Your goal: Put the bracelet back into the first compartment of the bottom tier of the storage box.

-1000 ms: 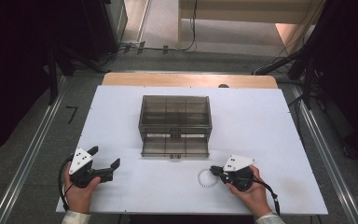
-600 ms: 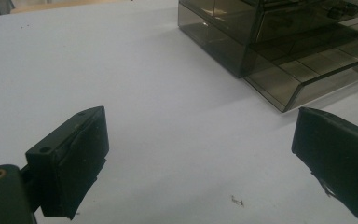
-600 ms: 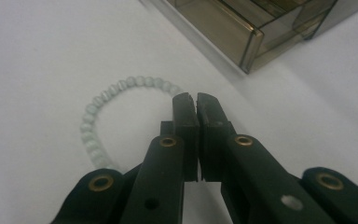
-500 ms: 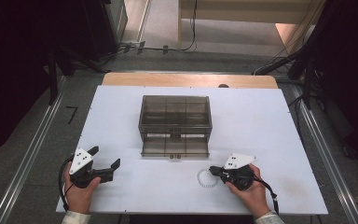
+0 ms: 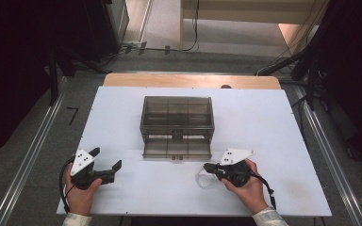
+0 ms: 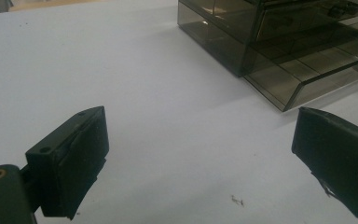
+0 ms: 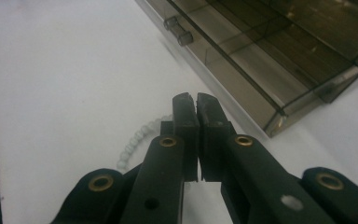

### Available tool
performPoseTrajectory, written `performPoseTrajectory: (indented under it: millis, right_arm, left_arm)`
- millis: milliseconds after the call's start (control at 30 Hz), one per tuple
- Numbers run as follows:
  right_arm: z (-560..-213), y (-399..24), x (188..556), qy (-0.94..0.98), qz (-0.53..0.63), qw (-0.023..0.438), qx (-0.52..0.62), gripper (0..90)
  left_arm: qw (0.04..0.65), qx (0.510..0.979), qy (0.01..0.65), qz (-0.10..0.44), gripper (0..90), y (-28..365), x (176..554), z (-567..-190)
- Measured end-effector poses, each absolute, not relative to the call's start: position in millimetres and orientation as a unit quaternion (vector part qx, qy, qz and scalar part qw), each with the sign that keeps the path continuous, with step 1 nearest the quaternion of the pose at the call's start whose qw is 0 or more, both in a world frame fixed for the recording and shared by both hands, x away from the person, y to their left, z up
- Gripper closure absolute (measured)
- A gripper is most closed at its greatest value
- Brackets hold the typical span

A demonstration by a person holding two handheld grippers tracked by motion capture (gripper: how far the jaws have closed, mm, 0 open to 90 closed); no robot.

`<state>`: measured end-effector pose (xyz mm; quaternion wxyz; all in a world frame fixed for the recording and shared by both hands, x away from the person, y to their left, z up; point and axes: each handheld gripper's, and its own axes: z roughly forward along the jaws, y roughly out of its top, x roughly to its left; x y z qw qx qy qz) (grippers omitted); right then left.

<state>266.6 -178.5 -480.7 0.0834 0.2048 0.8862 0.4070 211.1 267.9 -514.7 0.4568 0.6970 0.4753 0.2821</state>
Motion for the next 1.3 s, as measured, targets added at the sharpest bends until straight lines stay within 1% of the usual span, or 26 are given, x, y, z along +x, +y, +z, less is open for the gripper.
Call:
performPoseTrajectory:
  millis: [967,1300]
  right_arm:
    - [-443.7,-137.4,281.0,0.88,0.437,0.076,0.168,85.8]
    - [-440.9,-124.9,288.1,0.879,0.443,0.07,0.164,85.8]
  left_arm:
    - [0.459,0.698,0.474,0.28,4.7,267.9,211.3,-514.7]
    - [0.459,0.698,0.474,0.279,4.7,268.0,211.3,-514.8]
